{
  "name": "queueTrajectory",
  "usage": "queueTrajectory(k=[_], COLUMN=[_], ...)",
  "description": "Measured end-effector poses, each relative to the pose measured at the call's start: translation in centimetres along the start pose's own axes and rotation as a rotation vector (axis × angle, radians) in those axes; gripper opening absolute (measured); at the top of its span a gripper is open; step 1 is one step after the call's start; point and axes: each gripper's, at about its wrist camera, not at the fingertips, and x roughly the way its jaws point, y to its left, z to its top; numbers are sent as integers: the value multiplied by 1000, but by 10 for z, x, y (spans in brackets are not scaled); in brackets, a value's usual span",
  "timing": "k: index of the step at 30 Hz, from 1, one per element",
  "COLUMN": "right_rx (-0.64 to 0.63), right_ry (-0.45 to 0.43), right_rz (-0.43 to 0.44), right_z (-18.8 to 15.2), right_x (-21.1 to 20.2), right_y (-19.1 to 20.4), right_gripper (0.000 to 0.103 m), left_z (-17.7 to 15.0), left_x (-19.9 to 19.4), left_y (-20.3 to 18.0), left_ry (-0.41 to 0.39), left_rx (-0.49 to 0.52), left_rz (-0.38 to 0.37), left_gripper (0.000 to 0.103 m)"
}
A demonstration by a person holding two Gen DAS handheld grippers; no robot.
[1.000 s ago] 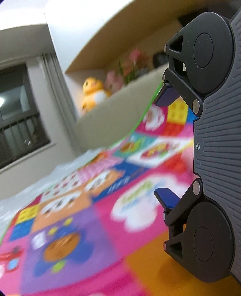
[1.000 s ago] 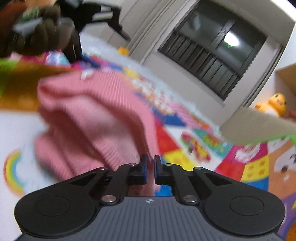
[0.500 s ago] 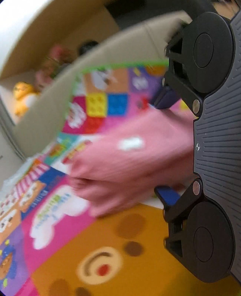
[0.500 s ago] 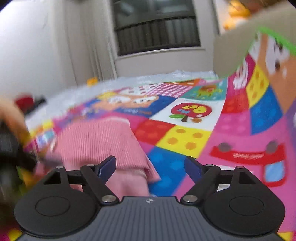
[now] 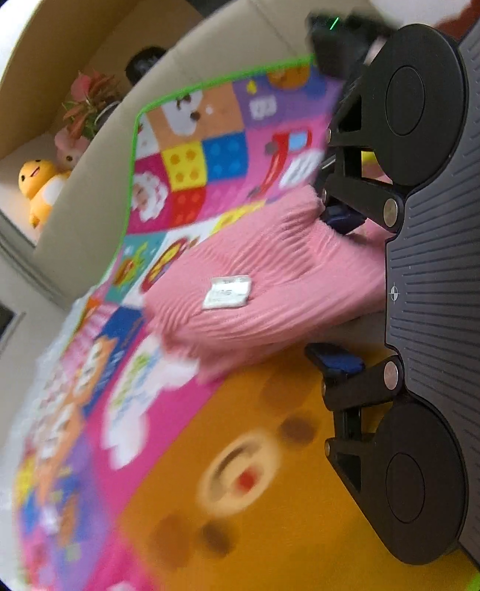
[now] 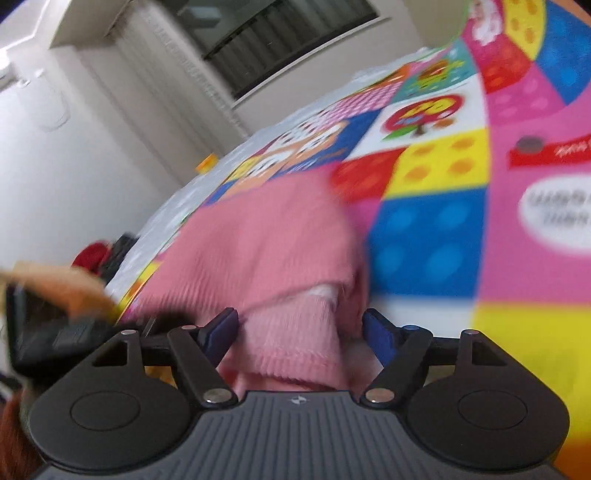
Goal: Fold clothes
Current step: 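Release the cardigan and press the folded bundle flat with both tools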
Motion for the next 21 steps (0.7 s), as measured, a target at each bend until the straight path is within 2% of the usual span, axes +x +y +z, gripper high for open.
queueTrajectory(k=[2, 4, 6, 8, 10, 12, 13, 16, 21], right_rx=[-88, -219, -272, -279, -278, -262, -250, -153, -191], right_ry=[16, 10, -19, -79, -149, -169, -164, -33, -22], right_rz=[-9, -63, -86, -113, -201, -337, -412, -554, -600], right_z=[-17, -32, -37, -34, -25, -15, -9, 0, -5], right_x=[-6, -14, -26, -43, -58, -62, -61, -44, -35], right_y=[21, 42, 51, 50, 41, 27, 18, -13, -12], right_gripper=[76, 77, 92, 103, 103, 103, 103, 103, 103], left_z=[4, 5, 3, -1, -4, -6, -8, -18, -45], left_x=[-11, -24, -33, -40, -40, -33, -28, -17, -12], left_y=[9, 17, 19, 14, 6, -1, -4, -20, -59], left_ry=[-33, -57, -70, -76, -77, -72, -68, -55, -14], left_rx=[-14, -54, -57, -29, 8, 22, 26, 69, 244], left_rz=[35, 13, -28, -60, -74, -62, -53, -72, -140], left_gripper=[70, 71, 77, 80, 83, 83, 83, 81, 82])
